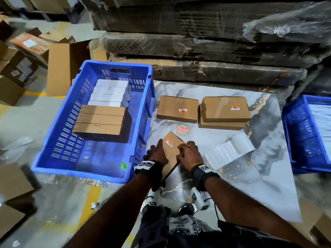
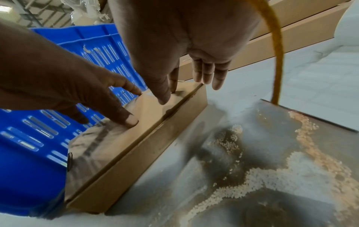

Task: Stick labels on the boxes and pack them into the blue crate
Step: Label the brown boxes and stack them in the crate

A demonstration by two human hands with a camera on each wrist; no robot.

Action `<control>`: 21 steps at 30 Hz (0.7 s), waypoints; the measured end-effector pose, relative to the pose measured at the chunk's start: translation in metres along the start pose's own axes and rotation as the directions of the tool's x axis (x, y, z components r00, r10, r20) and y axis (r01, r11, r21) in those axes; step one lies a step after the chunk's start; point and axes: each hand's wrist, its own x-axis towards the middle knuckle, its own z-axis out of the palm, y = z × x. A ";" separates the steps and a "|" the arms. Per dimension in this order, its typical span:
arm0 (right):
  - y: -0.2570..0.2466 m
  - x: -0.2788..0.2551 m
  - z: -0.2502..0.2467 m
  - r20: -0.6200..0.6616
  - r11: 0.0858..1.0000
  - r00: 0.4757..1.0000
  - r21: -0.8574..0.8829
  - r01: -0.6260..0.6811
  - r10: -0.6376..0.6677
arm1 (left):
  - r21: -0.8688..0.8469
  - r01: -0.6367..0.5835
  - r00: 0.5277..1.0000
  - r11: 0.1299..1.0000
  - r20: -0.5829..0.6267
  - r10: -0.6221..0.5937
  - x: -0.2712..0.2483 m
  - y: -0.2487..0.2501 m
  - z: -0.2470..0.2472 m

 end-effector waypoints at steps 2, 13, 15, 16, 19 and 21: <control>0.003 0.000 -0.003 -0.031 1.000 1.000 -0.028 -0.004 0.003 | 0.007 -0.058 0.998 0.998 0.024 0.057 -0.002 0.001 0.003; 0.033 0.012 -0.022 0.040 1.000 0.999 -0.014 0.000 0.000 | 0.125 -0.256 0.964 0.959 0.108 0.243 -0.006 0.019 0.023; 0.034 0.015 -0.022 0.048 0.999 0.998 -0.042 0.029 -0.027 | 0.130 -0.248 0.966 0.960 0.108 0.235 -0.006 0.020 0.023; 0.033 0.017 -0.021 0.051 0.998 0.998 -0.053 0.044 -0.042 | 0.138 -0.244 0.967 0.960 0.108 0.231 -0.006 0.020 0.022; 0.030 0.020 -0.020 0.065 0.988 0.994 -0.120 0.093 -0.086 | 0.161 -0.235 0.970 0.958 0.106 0.220 -0.008 0.023 0.022; 0.029 0.021 -0.018 0.075 0.982 0.991 -0.150 0.117 -0.106 | 0.175 -0.230 0.971 0.957 0.108 0.214 -0.009 0.026 0.022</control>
